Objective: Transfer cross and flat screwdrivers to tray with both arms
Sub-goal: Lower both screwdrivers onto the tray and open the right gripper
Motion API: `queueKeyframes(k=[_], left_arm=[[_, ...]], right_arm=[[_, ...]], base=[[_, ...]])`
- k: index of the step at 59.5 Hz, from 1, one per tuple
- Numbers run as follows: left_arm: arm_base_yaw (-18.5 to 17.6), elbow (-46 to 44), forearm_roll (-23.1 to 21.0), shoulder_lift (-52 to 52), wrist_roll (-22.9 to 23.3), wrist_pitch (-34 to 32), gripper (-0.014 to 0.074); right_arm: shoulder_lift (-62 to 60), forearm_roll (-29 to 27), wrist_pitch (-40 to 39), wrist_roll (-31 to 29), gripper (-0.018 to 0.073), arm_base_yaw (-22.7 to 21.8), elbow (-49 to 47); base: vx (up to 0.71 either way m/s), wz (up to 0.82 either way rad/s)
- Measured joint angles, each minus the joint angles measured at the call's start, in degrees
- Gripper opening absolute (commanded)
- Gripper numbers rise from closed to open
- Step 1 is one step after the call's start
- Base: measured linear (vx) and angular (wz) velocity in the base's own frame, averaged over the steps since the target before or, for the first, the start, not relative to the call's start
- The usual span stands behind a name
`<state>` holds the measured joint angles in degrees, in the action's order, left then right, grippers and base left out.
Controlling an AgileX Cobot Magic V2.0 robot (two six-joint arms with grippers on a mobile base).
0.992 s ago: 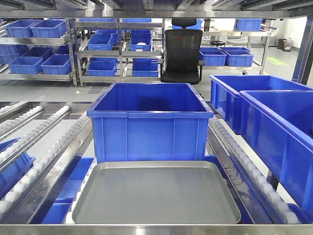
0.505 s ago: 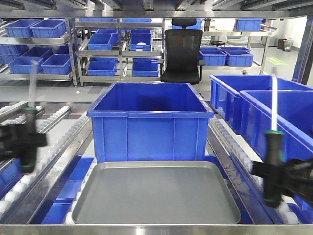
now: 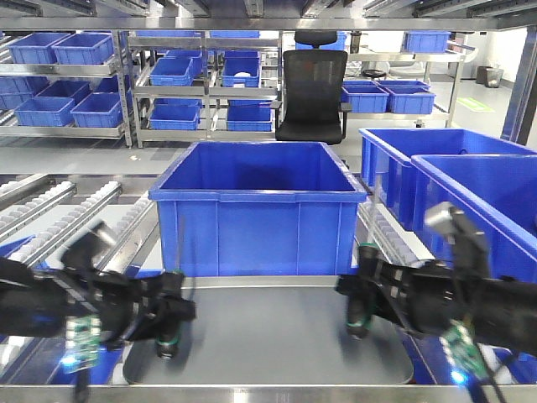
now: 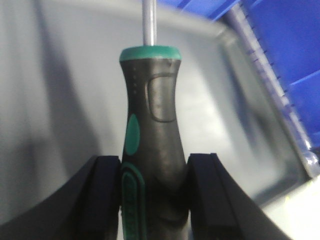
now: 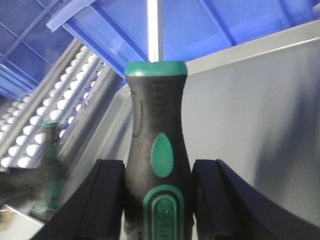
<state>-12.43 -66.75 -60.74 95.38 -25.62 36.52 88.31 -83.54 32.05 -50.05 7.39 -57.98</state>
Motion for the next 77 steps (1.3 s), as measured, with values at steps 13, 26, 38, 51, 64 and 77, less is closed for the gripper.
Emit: queueKeyframes(k=[13,26,38,51,64,77], left_arm=[[0.0,-4.2,-0.6,4.6,0.0,0.5,0.0004],[0.0,-5.7,-0.8,4.7,0.0,0.5,0.0005],[0.0,-5.8,-0.9,5.9,0.0,-1.0,0.0029],[-0.5,-5.8,-1.0,6.1,-0.1,-2.1,0.0160],[-1.9,-5.8,-1.0,6.3,-0.4,-1.9,0.0347],[-2.0,-5.8,-1.1,6.3,-0.5,-2.0,0.0409]], right_arm=[[8.3,-1.1,4.1,-1.0,-0.0008,0.0,-4.7],[12.8,2.4,4.7,-0.7,-0.0007,0.0,-7.0],[13.7,3.8,4.7,-0.4,0.0036,0.0,-7.5],[13.7,3.8,5.4,-0.4,0.0244,0.0,-7.6],[13.7,3.8,6.7,-0.5,0.0491,0.0,-7.6],[13.7,3.7,7.8,-0.9,0.0554,0.0,-7.7]], base=[[0.00,0.00],[0.00,0.00],[0.00,0.00],[0.00,0.00],[0.00,0.00],[0.00,0.00]])
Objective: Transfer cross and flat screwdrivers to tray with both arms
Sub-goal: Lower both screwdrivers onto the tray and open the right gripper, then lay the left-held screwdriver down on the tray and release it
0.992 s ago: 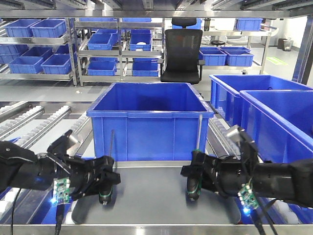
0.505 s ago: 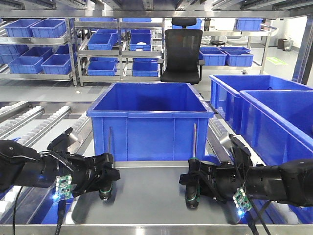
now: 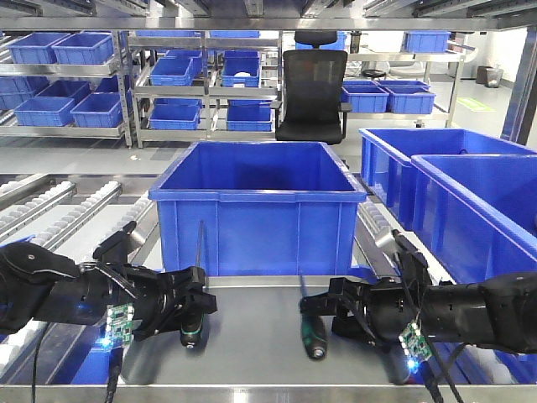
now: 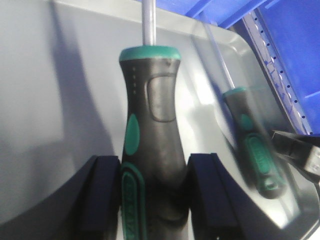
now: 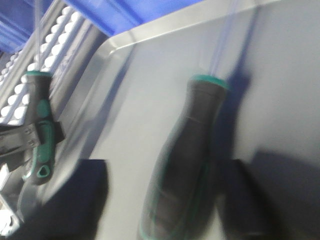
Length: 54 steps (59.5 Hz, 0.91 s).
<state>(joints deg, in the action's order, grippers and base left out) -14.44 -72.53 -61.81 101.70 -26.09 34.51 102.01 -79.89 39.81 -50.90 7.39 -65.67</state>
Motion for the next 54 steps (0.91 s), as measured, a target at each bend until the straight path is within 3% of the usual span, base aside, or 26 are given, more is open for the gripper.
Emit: queueKeyframes(k=[40,45,54], left_arm=[[0.0,0.0,3.2,0.0,-0.2,5.5,0.0409],[0.0,-0.7,5.9,0.0,-0.7,6.5,0.0409],[-0.1,-4.8,15.6,0.0,-0.6,7.3,0.0409]], right_arm=[[0.0,-0.1,4.3,-0.2,0.0494,0.0,-0.1],[0.0,-0.1,4.4,-0.5,0.0494,0.0,-0.1],[0.0,0.0,4.7,-2.1,0.0494,0.0,-0.1]], base=[[0.00,0.00],[0.00,0.00],[0.00,0.00]])
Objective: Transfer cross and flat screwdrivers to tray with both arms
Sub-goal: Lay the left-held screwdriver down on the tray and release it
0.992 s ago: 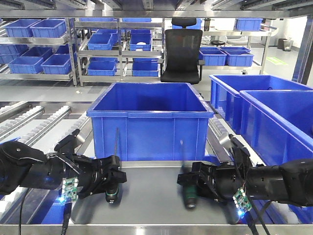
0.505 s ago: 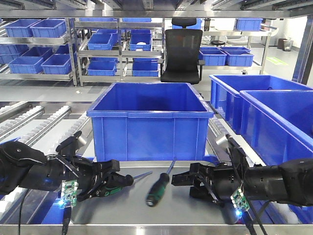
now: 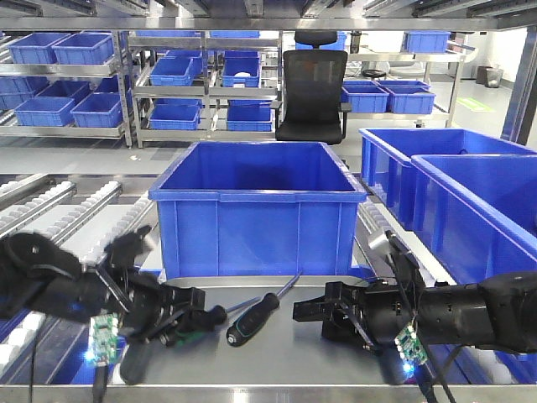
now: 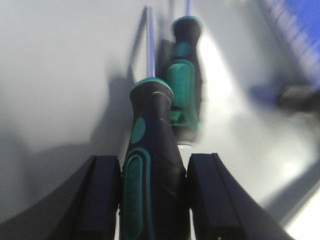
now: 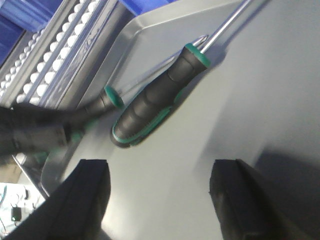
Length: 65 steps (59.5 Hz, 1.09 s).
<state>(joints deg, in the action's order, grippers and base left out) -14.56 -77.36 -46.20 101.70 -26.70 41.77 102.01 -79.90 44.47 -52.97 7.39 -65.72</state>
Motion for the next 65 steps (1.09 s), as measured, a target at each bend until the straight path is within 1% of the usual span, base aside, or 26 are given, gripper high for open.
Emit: queueKeyframes(k=[7,13,16,24,38,47,54,58,62,65], left_arm=[[-0.1,-4.2,7.4,0.0,0.4,0.5,0.0409],[-0.1,-6.8,11.2,0.0,0.4,1.1,0.0409],[-0.1,-7.3,12.3,0.0,0.4,1.6,0.0409],[-0.1,-7.6,13.6,0.0,0.4,2.9,0.0427],[-0.1,-7.6,13.9,0.0,0.4,4.5,0.0526],[-0.2,-7.7,13.9,0.0,0.4,4.7,0.0525],[-0.2,-7.8,13.9,-0.3,0.9,5.0,0.0482],[-0.2,-7.9,14.0,-1.3,1.7,5.4,0.0423],[-0.2,-7.9,14.1,-2.7,2.7,6.0,0.0342],[-0.2,-7.9,14.1,-4.1,3.1,6.3,0.0248]], right_arm=[[0.0,0.0,0.1,-0.5,0.0494,0.0,0.0],[0.0,0.0,0.1,-0.9,0.0494,0.0,0.0],[0.0,0.0,0.1,-1.2,0.0494,0.0,0.0],[0.0,0.0,0.1,-2.1,0.0494,0.0,0.0],[0.0,0.0,0.1,-2.5,0.0494,0.0,0.0],[0.0,0.0,0.1,-2.5,0.0494,0.0,0.0],[0.0,0.0,1.0,-2.5,0.0477,0.0,0.0],[-0.2,0.1,1.4,-2.5,0.0443,0.0,0.0],[-1.1,0.2,1.5,-2.5,0.0380,-0.2,0.0],[-2.5,0.3,1.8,-2.5,0.0298,-0.7,0.0]], base=[[0.00,0.00],[0.00,0.00],[0.00,0.00],[0.00,0.00],[0.00,0.00],[0.00,0.00],[0.00,0.00],[0.00,0.00],[0.00,0.00],[0.00,0.00]])
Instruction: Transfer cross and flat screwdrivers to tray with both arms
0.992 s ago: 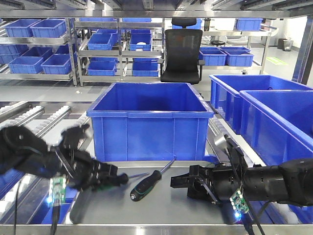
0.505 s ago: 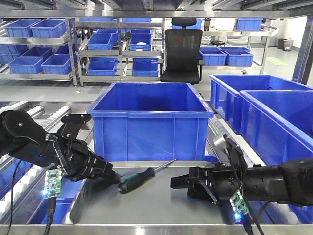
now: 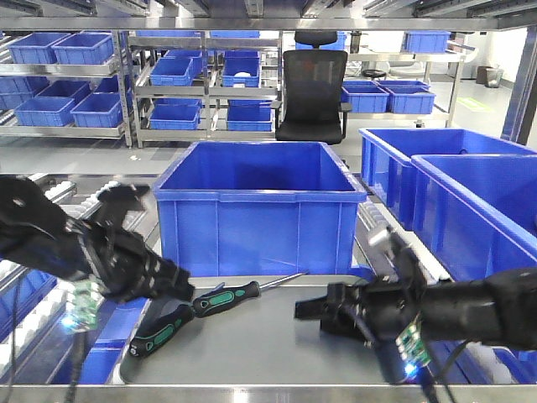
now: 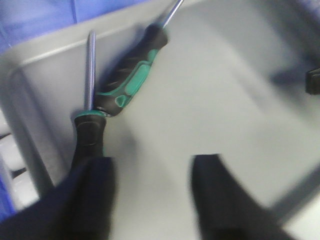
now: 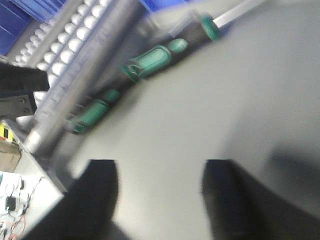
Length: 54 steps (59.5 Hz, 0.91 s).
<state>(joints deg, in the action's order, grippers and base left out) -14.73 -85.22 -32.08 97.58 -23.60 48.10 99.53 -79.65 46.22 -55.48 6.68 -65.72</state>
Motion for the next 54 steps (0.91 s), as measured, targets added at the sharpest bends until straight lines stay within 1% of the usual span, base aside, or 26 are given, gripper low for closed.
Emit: queueKeyframes(k=[2,7,9,14,17,21,24,28,33,36,39,47,54], left_arm=[[0.0,0.0,0.1,-1.2,0.1,0.4,0.0177],[0.0,0.0,0.9,-4.3,0.3,1.7,-0.0001],[0.0,0.0,1.4,-5.8,0.3,2.2,-0.0009],[0.0,0.0,3.5,-9.9,0.4,3.4,-0.0003],[0.0,0.0,4.8,-12.6,0.5,4.1,0.0000],[0.0,0.1,6.6,-16.3,1.4,5.0,0.0003],[0.0,0.9,8.2,-19.6,1.9,4.7,0.0004],[0.0,3.7,10.4,-24.5,3.3,2.7,0.0004],[0.0,10.6,13.2,-32.3,6.0,-1.5,0.0004],[0.0,15.7,14.3,-37.0,7.2,-4.2,0.0004],[0.0,21.2,14.7,-41.8,7.6,-8.2,0.0004],[0.0,36.6,14.7,-53.9,8.4,-18.8,0.0004],[0.0,46.7,14.7,-59.6,8.9,-28.1,0.0004]], right_arm=[[-0.9,0.2,0.1,0.0,0.0246,-0.3,0.0],[-4.5,1.6,0.4,0.0,0.0059,-1.5,0.0],[-6.3,2.6,0.5,0.0,-0.0015,-2.0,0.0],[-12.0,6.2,0.8,-0.3,-0.0013,-3.5,0.0],[-16.0,9.7,0.8,-0.5,-0.0010,-4.4,0.0],[-22.1,15.9,-0.2,-0.2,-0.0009,-5.5,0.5],[-26.4,20.4,-2.8,0.9,-0.0009,-5.7,1.8],[-34.0,27.2,-8.1,2.9,-0.0009,-5.9,5.3],[-44.3,32.9,-15.2,4.0,-0.0009,-5.9,12.0],[-50.3,34.4,-19.4,3.9,-0.0009,-5.9,16.0],[-55.3,34.9,-23.5,3.3,-0.0008,-5.9,20.9],[-69.9,33.7,-33.8,2.3,-0.0008,-5.9,33.6],[-76.8,32.9,-39.6,2.1,-0.0008,-5.9,38.8]], base=[[0.00,0.00],[0.00,0.00],[0.00,0.00],[0.00,0.00],[0.00,0.00],[0.00,0.00],[0.00,0.00],[0.00,0.00],[0.00,0.00],[0.00,0.00],[0.00,0.00],[0.00,0.00],[0.00,0.00]])
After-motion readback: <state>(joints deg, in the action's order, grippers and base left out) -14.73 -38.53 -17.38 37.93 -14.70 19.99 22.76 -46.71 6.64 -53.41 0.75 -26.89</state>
